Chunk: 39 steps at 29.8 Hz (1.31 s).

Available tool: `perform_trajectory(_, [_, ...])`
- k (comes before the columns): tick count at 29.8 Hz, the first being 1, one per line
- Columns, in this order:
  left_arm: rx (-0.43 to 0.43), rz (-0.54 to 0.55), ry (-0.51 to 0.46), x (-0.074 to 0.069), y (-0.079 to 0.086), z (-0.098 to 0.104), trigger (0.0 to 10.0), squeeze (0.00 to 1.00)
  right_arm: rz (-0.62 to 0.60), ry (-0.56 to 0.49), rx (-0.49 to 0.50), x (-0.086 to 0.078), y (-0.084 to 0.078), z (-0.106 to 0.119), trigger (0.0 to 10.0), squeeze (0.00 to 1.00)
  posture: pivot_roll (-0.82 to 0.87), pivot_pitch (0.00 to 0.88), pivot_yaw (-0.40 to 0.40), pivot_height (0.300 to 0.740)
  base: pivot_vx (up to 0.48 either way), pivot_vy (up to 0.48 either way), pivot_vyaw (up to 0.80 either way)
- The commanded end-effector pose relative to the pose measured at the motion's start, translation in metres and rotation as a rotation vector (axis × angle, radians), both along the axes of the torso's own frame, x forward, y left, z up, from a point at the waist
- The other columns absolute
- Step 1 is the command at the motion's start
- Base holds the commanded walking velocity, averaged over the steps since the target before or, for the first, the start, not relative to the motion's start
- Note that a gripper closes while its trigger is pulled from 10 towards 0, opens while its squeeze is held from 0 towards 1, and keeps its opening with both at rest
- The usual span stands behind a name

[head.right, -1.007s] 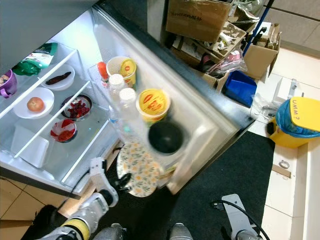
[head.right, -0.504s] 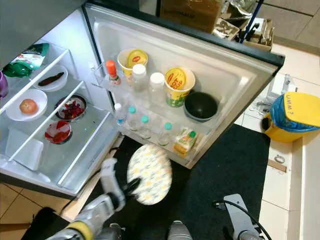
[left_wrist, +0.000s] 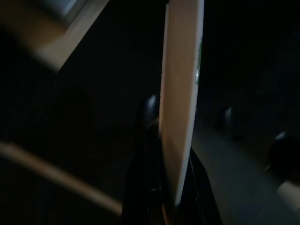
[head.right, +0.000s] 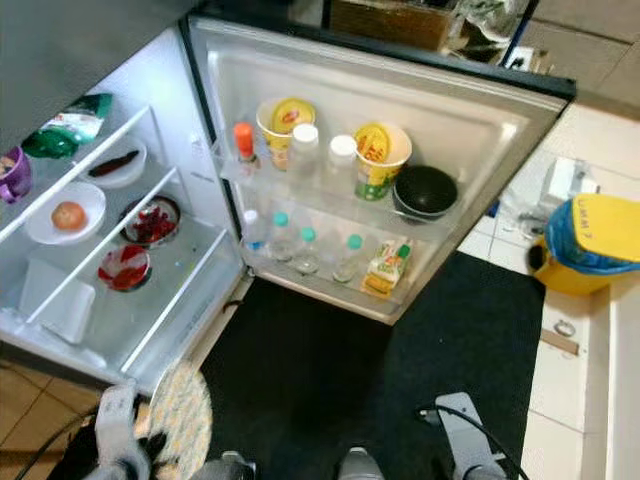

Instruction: Restocking fridge

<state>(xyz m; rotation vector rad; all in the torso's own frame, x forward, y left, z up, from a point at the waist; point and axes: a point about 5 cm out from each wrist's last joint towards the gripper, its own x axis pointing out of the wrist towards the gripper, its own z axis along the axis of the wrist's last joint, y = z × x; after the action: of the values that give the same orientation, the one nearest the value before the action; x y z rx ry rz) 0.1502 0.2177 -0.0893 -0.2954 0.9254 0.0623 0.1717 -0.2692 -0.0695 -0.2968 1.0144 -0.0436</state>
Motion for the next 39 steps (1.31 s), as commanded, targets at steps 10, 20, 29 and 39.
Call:
perform_trajectory(10, [-0.031,0.056,0.003,-0.006,-0.007,-0.004,10.0,0.0,0.077,0.013,0.065,0.004,0.022,-0.005,10.0,0.0,0.01,0.103,-0.007,0.74,0.0,0.0,0.0])
perform_trajectory(20, [-0.053,0.048,-0.009,0.0,-0.017,-0.003,10.0,0.0,0.237,-0.001,0.141,0.014,0.044,-0.004,10.0,0.0,-0.01,0.065,-0.021,0.74,0.0,0.0,0.45])
perform_trajectory(29, [-0.053,0.018,0.006,-0.003,-0.022,-0.005,10.0,0.0,0.285,0.039,0.125,0.008,0.042,-0.006,10.0,0.0,-0.02,0.035,-0.027,0.74,0.0,0.0,0.79])
perform_trajectory(39, [-0.061,0.019,0.011,-0.005,-0.024,-0.006,10.0,0.0,0.292,0.105,0.112,-0.009,0.036,-0.013,10.0,0.0,-0.02,0.012,-0.032,0.74,0.0,0.0,0.78])
